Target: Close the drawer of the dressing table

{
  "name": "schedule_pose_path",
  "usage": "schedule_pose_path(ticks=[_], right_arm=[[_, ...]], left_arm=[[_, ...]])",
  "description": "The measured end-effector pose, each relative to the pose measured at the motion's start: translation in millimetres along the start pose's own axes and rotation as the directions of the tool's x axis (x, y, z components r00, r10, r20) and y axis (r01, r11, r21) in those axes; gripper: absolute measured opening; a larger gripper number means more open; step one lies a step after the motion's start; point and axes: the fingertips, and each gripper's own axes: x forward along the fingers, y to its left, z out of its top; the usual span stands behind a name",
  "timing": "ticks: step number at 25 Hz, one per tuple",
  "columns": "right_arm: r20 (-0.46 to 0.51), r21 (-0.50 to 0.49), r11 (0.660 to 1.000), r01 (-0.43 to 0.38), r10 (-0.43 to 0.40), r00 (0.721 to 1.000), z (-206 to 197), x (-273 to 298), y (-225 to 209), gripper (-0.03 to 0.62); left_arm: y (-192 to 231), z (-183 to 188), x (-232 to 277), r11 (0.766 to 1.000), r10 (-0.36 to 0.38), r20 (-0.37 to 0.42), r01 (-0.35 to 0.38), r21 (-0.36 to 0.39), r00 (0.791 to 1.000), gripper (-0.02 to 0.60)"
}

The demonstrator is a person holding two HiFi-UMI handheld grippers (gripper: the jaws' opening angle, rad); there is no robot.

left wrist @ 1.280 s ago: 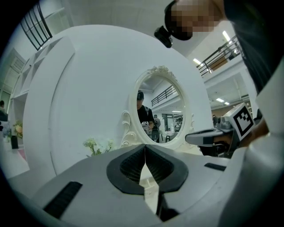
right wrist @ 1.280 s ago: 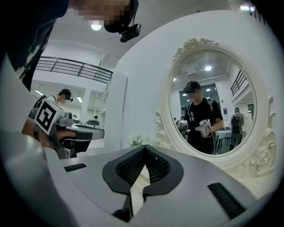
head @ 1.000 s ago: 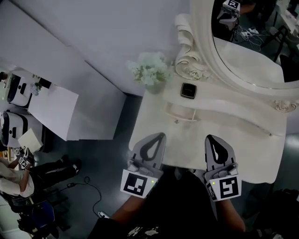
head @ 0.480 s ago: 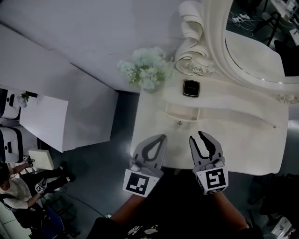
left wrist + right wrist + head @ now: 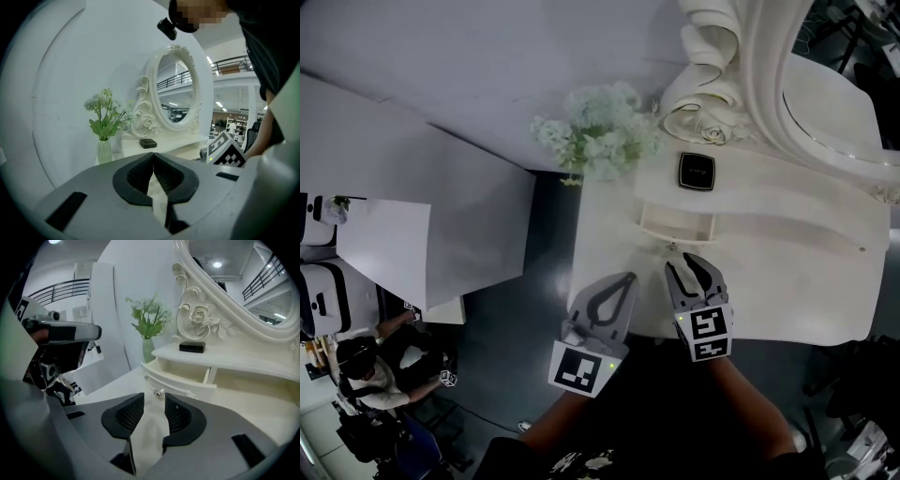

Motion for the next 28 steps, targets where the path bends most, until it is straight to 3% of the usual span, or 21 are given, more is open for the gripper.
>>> schedule_pose_path(ticks=[9,13,16,28], right_arm=[[-0.07,0.034,0.999,0.007,-0.005,0.998,-16,25,-3,0.118],[-0.064,0.038,0.999,0.038,-0.035,0.997,-12,30,-6,0.111],[-0.062,0.058,0.997,0.059,-0.055,0.997,-11,30,-11,0.055],[-0.064,0.099,0.993,0.062,-0.055,0.996,-10,31,-14,0.055]], left_arm=[[10,-6,1,1.0,-0.013,-0.012,0.013,-0.007,1.0,0.005],[14,-13,-1,1.0,-0.01,-0.028,0.009,-0.018,1.0,0.005],[18,-17,-2,1.0,-0.005,-0.037,0.004,-0.021,0.999,0.005],[13,-20,3,0.999,-0.032,-0.048,0.031,-0.026,0.998,0.005]])
